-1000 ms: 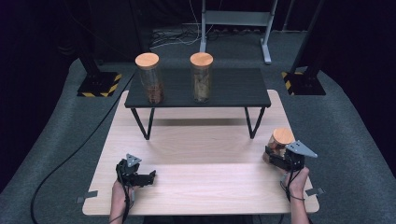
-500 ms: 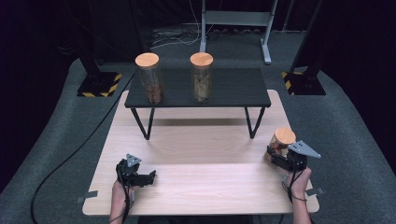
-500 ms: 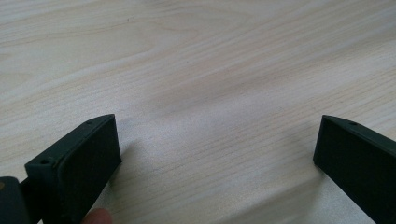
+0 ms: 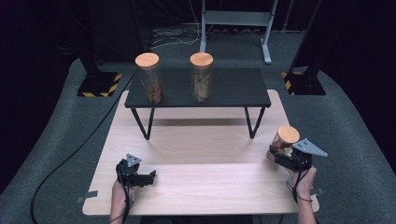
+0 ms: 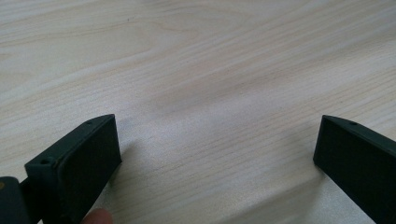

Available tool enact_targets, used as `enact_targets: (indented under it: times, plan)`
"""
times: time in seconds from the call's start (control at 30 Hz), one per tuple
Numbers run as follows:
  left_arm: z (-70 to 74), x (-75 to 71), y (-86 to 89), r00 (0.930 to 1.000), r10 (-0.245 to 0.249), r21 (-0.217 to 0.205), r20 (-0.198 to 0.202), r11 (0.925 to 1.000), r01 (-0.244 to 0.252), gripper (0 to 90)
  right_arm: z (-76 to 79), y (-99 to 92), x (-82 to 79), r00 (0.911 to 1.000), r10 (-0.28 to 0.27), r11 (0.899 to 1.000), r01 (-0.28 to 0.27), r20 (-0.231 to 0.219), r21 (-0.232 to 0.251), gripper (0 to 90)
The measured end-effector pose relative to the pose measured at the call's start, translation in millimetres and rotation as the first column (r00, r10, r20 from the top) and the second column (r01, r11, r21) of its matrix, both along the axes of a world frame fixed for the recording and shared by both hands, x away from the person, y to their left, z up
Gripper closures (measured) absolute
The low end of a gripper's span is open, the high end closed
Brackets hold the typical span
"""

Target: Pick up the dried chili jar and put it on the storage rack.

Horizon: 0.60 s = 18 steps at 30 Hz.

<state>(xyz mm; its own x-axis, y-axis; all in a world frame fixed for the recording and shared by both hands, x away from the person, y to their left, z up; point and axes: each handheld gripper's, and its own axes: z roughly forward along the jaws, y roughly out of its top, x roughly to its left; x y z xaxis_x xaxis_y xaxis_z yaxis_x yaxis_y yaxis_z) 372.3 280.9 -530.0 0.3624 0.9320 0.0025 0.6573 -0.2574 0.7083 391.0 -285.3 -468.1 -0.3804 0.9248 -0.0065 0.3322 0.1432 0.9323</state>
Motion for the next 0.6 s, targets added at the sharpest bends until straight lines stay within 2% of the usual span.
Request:
enact_targets:
  times: [0.37, 0.6]
  plan:
    - [0.0, 0.0, 0.0, 1.0, 0.0, 0.0, 0.0, 1.0, 0.0, 0.0, 12.1, 3.6, -3.0, 0.9995, 0.032, 0.999, -0.032, 0.007, -0.02, 24.3]
    - [0.0, 0.0, 0.0, 1.0, 0.0, 0.0, 0.0, 1.0, 0.0, 0.0, 19.3, 4.6, -4.0, 0.9987, 0.047, 0.999, -0.047, 0.017, -0.009, 24.3]
